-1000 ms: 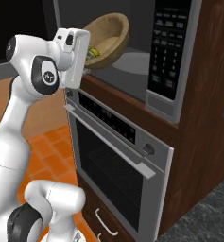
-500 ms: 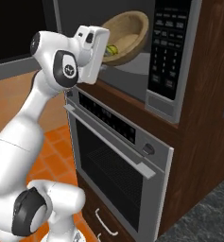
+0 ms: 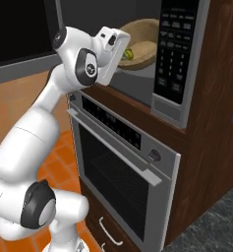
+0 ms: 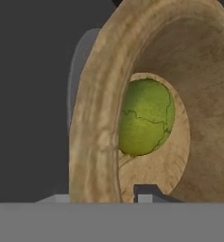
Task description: Pick the lime from the sink and place it in the bowl. Then pick the bowl and place it in the microwave. Then close the microwave door and press the start button.
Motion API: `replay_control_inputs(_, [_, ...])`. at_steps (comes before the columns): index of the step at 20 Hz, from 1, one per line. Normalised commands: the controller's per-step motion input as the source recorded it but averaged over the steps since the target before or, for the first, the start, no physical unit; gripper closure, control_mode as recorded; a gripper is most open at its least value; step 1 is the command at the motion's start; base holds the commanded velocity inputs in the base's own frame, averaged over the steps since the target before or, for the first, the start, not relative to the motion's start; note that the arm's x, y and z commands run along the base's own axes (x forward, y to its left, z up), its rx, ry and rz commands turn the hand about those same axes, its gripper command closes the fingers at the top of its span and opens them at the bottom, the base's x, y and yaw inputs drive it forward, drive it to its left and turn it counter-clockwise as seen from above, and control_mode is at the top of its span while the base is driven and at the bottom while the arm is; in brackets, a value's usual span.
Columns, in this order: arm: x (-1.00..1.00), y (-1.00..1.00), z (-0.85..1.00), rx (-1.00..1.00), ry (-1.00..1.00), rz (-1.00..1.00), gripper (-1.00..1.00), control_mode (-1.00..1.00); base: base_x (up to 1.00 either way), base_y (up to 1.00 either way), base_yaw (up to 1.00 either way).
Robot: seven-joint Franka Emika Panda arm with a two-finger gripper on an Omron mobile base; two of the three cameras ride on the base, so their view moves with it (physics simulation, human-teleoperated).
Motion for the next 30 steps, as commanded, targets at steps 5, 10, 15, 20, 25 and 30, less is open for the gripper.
replay_control_inputs(5, [0.23, -0.13, -0.35, 0.1, 0.0, 0.0, 1.0, -1.0, 0.0, 0.0, 0.0])
replay_control_inputs(10, [0.41, -0.08, -0.22, 0.08, -0.01, 0.0, 1.0, -1.0, 0.0, 0.0, 0.0])
replay_control_inputs(15, [0.53, -0.05, -0.38, 0.04, -0.07, 0.01, -1.0, -1.0, 0.0, 0.0, 0.0])
replay_control_inputs(20, [0.31, 0.0, -0.21, 0.03, -0.01, 0.0, -1.0, -1.0, 0.0, 0.0, 0.0])
replay_control_inputs(25, [0.11, 0.0, 0.0, 0.0, -0.19, 0.0, -1.0, -1.0, 0.0, 0.0, 0.0])
replay_control_inputs(30, [-0.03, 0.1, -0.01, -0.02, -0.45, 0.05, -1.0, -1.0, 0.0, 0.0, 0.0])
